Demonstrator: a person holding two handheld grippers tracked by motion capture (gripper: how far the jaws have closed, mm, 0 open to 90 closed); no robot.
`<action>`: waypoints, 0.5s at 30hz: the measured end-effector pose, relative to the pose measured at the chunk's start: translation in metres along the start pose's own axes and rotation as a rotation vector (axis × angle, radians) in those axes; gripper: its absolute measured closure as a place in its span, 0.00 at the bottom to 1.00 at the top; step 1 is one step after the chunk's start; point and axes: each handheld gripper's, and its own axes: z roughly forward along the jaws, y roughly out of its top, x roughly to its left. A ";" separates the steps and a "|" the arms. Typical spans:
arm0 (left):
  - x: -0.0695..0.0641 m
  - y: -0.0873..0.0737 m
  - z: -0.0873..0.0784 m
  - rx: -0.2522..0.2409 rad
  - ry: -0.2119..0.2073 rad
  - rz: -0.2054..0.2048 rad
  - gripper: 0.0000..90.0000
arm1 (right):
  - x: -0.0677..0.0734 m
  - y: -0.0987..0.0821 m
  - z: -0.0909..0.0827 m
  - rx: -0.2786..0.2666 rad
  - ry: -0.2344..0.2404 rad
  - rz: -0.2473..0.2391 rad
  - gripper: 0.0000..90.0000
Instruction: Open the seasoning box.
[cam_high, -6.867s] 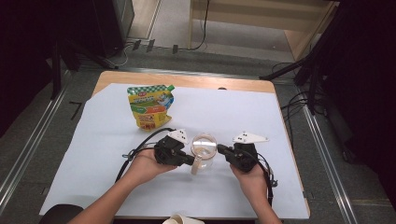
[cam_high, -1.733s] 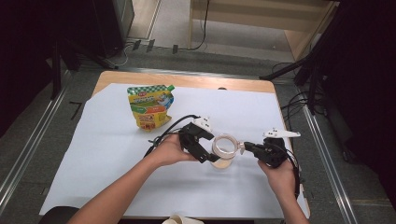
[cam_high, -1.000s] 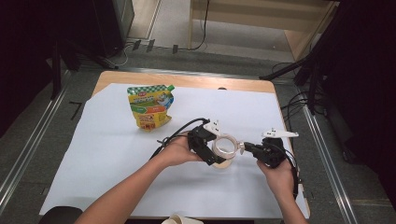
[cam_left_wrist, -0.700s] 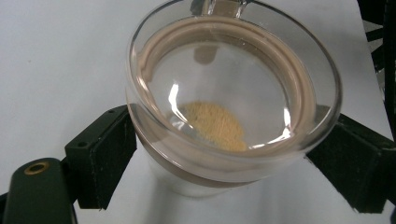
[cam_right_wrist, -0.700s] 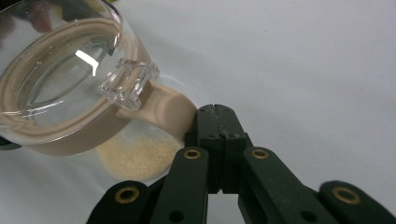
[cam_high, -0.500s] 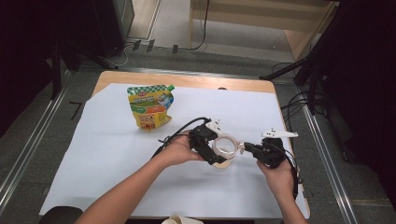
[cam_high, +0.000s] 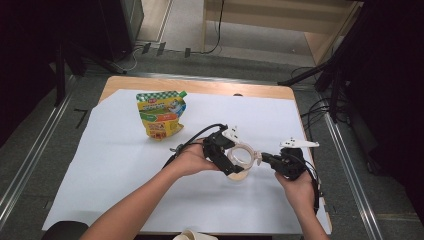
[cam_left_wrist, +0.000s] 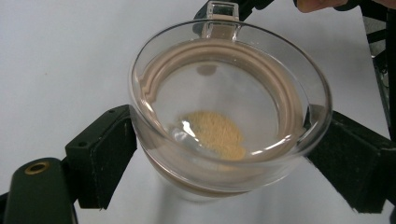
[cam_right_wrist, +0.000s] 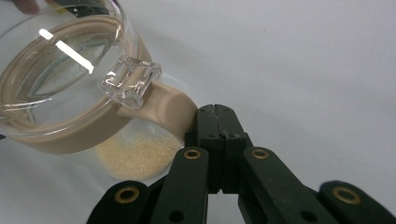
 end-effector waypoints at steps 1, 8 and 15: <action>0.000 0.001 -0.001 -0.002 0.000 0.003 0.14 | 0.000 0.000 0.000 0.000 -0.001 -0.002 1.00; -0.002 0.008 -0.007 -0.030 0.005 0.027 0.15 | 0.000 0.000 0.000 0.001 -0.003 -0.002 1.00; -0.006 0.018 -0.013 -0.069 -0.042 0.018 0.28 | 0.000 0.000 -0.001 -0.003 0.001 -0.001 1.00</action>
